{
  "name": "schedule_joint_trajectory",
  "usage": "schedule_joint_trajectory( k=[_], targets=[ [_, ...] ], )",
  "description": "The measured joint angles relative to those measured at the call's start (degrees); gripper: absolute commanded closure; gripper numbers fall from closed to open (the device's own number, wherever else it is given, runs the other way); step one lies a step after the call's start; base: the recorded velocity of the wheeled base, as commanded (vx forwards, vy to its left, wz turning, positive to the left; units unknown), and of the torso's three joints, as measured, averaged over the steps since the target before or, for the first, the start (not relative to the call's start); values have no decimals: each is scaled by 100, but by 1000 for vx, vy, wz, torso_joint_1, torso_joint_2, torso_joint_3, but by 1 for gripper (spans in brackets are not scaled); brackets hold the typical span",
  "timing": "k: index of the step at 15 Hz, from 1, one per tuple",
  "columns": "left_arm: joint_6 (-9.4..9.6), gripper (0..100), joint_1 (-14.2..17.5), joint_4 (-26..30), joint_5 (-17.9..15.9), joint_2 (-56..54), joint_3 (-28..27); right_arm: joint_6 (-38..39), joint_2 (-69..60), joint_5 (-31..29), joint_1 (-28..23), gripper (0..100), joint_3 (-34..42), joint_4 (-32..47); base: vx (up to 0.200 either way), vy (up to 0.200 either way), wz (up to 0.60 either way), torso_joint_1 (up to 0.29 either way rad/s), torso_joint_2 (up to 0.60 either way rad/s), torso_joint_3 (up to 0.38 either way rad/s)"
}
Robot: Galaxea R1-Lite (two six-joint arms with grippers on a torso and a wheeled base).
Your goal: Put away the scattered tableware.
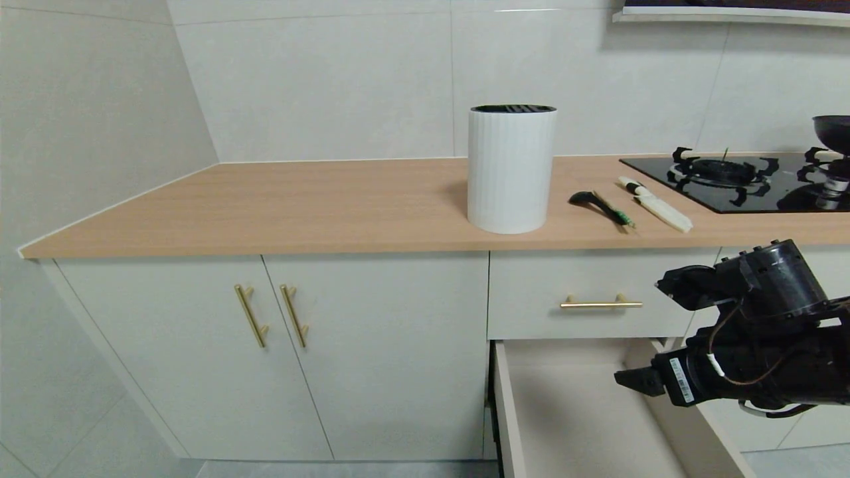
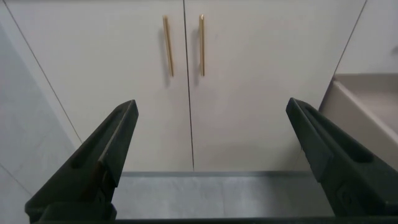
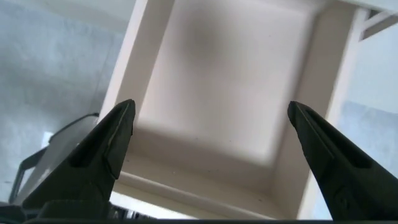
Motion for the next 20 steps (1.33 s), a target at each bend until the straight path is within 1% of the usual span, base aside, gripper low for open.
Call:
schedule_joint_trajectory(
  k=[5, 8, 9, 10, 12, 14, 16, 18, 20],
  targets=[
    [0, 0, 0, 2, 0, 0, 0, 0, -4, -6, -6, 0, 0, -28, 0, 0, 0, 174, -456, -281],
    [0, 0, 0, 2, -2, 0, 0, -17, -34, -24, -44, 0, -20, -405, 0, 0, 0, 56, -124, -80],
    [0, 0, 0, 2, 0, 0, 0, -35, -37, -41, -59, 0, -124, -629, 0, 0, 0, 0, 0, 0],
    [0, 0, 0, 2, 0, 0, 0, -44, -23, -79, -85, 0, -304, -664, 0, 0, 0, 0, 0, 0],
    [0, 0, 0, 2, 0, 0, 0, -49, 115, -227, -177, 0, -1034, -572, 0, 0, 0, 0, 0, 0],
    [0, 0, 0, 2, 0, 0, 0, -9, 421, -482, -286, 0, -2100, -185, 0, 0, 0, 0, 0, 0],
    [2, 0, 0, 2, -2, 0, 0, 295, 851, -723, -372, 0, -3010, 218, 0, 0, 0, 0, 0, 0],
    [0, 0, 0, 2, 0, 0, 0, 452, 1262, -808, -508, 0, -3390, 304, 0, 0, 0, 0, 0, 0],
    [0, 0, 0, 2, 0, 0, 0, 499, 1677, -773, -756, 0, -3716, 268, 0, 0, 0, 0, 0, 0]
  ],
)
